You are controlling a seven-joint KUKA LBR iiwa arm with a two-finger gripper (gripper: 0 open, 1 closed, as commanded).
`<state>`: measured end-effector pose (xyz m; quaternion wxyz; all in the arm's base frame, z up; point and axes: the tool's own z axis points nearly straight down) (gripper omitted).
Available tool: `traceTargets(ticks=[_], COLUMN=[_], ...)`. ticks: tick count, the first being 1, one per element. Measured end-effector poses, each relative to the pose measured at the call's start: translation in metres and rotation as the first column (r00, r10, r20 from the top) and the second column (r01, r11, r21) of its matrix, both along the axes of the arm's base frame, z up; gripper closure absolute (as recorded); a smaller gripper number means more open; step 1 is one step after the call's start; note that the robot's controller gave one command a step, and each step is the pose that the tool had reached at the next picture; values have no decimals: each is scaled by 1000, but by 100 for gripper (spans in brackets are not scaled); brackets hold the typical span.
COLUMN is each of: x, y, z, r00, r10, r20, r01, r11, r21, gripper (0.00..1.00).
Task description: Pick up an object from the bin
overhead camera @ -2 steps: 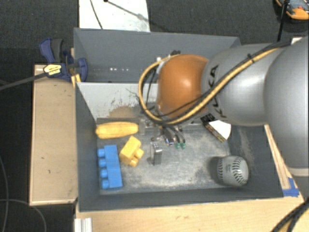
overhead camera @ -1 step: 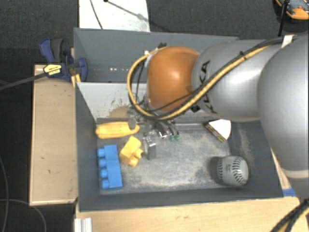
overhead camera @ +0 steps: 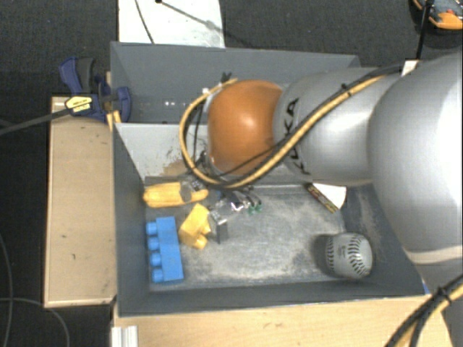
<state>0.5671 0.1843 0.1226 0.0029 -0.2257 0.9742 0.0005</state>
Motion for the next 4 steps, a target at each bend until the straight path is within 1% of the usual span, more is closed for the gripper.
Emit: traceTargets(ticks=[1,2,3,4], x=[3,18,18,-8], y=[4,-11,-11,-42], z=[-16,-45,-45,16], r00=[980,991,991,994], r10=[-199,-133,-134,-109], r20=[-4,-1,-1,-3], r01=[199,133,134,109], r11=[980,991,991,994], r21=[-1,3,3,-1], gripper=[0,100,100,100])
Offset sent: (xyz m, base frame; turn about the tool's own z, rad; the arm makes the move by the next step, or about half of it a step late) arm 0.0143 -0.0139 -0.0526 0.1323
